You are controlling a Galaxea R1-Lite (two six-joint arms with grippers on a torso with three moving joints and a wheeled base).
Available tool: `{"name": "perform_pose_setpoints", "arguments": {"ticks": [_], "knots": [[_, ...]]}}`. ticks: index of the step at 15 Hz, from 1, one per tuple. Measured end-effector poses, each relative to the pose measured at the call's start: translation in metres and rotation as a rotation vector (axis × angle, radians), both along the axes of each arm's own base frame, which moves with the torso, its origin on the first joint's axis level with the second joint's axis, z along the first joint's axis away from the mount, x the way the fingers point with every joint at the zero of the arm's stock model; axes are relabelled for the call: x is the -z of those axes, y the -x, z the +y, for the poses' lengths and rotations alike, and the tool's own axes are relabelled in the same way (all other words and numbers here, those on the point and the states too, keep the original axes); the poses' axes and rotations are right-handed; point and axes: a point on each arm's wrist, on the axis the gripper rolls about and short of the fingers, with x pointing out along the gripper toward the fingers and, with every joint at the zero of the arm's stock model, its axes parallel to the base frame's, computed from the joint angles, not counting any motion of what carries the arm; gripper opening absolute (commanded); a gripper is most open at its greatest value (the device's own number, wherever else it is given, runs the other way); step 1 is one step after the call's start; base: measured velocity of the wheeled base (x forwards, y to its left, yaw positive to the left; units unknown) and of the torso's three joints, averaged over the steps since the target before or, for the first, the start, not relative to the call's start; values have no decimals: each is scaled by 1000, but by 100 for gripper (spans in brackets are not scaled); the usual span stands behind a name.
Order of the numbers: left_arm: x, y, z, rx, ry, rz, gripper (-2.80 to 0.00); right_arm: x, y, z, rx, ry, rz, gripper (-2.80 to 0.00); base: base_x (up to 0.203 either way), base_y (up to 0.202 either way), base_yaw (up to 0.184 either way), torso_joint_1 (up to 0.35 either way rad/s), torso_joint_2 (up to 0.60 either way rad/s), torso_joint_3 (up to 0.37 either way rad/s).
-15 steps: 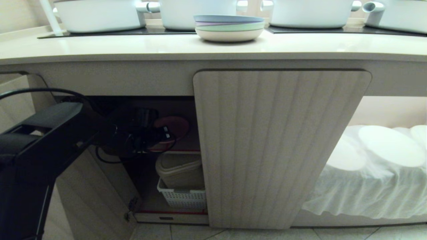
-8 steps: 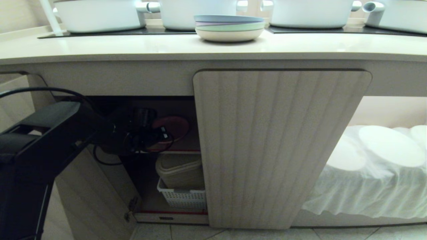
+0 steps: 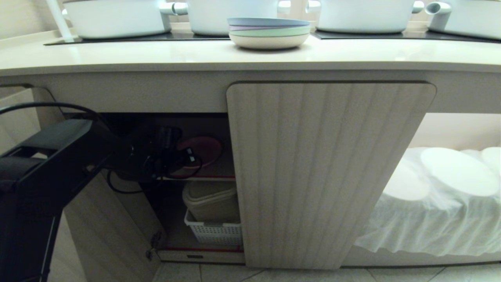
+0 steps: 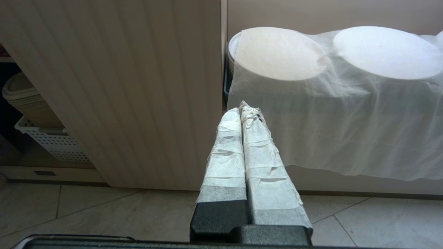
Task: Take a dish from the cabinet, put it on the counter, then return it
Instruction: Take the plate from the cabinet
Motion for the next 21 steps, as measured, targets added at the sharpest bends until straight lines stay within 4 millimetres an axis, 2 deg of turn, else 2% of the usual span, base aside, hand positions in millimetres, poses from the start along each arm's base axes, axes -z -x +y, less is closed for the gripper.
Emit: {"name": "perform_pose_setpoints", "arguments": {"ticks": [9,21], "knots": [[1,1,1,-3,-2,9,0,0,0,0,0,0,0,-280,0,0,0,0,0,0],[2,6,6,-31,10,107,0,0,0,0,0,0,0,-280,0,0,0,0,0,0]]}}
